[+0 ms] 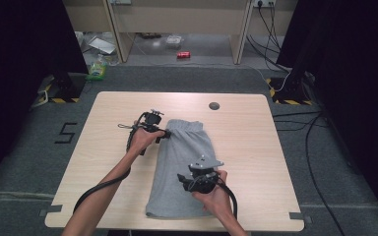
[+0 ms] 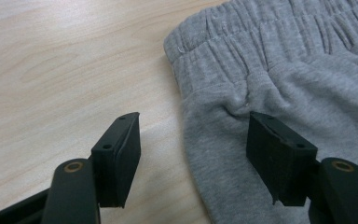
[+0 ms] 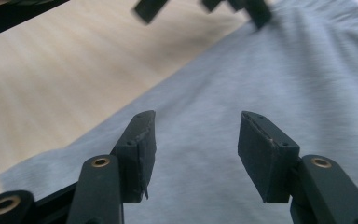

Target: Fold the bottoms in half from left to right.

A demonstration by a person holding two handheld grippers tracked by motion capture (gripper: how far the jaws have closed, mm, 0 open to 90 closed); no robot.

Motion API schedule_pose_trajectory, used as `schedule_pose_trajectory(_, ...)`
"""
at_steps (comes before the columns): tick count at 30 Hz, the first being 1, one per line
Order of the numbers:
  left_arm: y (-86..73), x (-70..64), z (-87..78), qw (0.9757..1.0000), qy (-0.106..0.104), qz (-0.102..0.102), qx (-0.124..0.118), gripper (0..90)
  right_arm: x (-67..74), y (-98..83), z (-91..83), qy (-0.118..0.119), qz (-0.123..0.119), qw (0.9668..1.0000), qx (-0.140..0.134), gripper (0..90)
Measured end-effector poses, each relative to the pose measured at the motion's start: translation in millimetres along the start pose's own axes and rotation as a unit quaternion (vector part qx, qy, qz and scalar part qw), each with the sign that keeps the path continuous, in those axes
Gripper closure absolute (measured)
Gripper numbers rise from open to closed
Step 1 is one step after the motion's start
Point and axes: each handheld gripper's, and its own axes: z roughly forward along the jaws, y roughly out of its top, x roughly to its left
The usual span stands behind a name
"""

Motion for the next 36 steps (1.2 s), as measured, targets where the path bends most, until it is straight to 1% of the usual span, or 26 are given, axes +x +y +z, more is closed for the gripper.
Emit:
schedule_pose_trajectory(3, -1.4, -1.4, -1.1, 1.0, -0.004, 0.004, 0.001, 33.7, -13.4, 3.3, -1.9, -0.017, 0.012, 0.9998, 0.0, 45.2)
schedule_pose_trajectory(4, -1.8, -1.8, -1.4, 1.0, -0.005, 0.005, 0.001, 33.6, -16.5, 4.0, -2.2, -0.02, 0.012, 0.9997, -0.001, 45.2)
schedule_pose_trajectory(6, -2.3, -2.2, -1.6, 1.0, -0.006, 0.005, 0.002, 33.4, -23.7, 5.8, -2.8, -0.028, 0.014, 0.9995, -0.001, 45.0)
schedule_pose_trajectory(9, -2.9, -2.1, -1.9, 1.0, -0.008, 0.004, 0.001, 33.3, -37.0, 9.6, -2.0, -0.044, 0.022, 0.9988, -0.003, 44.9)
schedule_pose_trajectory(12, -4.4, -1.7, -1.8, 1.0, -0.009, 0.004, 0.002, 33.0, -50.2, 13.2, 0.5, -0.054, 0.032, 0.998, 0.0, 44.3)
schedule_pose_trajectory(14, -5.3, -0.4, -2.7, 0.9999, -0.01, 0.003, 0.001, 32.8, -57.7, 15.7, 2.4, -0.055, 0.035, 0.9979, 0.0, 44.1)
schedule_pose_trajectory(17, -6.9, 1.6, -2.5, 1.0, -0.009, -0.002, 0.001, 32.5, -70.1, 21.3, 4.8, -0.058, 0.047, 0.9972, 0.003, 43.0)
schedule_pose_trajectory(20, -8.0, 3.1, -1.6, 0.9999, -0.011, -0.005, 0.001, 32.2, -80.7, 27.1, 7.8, -0.06, 0.05, 0.9969, -0.001, 42.0)
schedule_pose_trajectory(21, -8.4, 3.1, -0.9, 0.9999, -0.011, -0.006, 0.0, 32.0, -83.9, 29.2, 9.5, -0.06, 0.056, 0.9966, -0.001, 41.3)
schedule_pose_trajectory(24, -9.0, 2.8, 0.2, 0.9999, -0.012, -0.004, 0.003, 31.7, -93.4, 34.8, 15.9, -0.064, 0.059, 0.9962, 0.001, 40.9)
schedule_pose_trajectory(27, -10.3, 3.7, 2.0, 0.9999, -0.011, -0.004, 0.009, 31.1, -100.4, 38.6, 22.6, -0.067, 0.063, 0.9957, 0.004, 40.7)
schedule_pose_trajectory(32, -11.9, 5.4, 3.1, 0.9999, -0.012, -0.007, 0.008, 30.6, -109.4, 45.7, 31.0, -0.065, 0.069, 0.9955, 0.004, 40.1)
schedule_pose_trajectory(34, -11.6, 5.1, 3.4, 0.9999, -0.009, -0.005, 0.009, 30.5, -112.9, 49.1, 33.8, -0.07, 0.069, 0.9952, 0.005, 39.9)
schedule_pose_trajectory(36, -11.4, 3.7, 4.0, 0.9999, -0.005, -0.001, 0.01, 30.2, -115.7, 51.4, 36.0, -0.07, 0.071, 0.995, 0.006, 39.1)
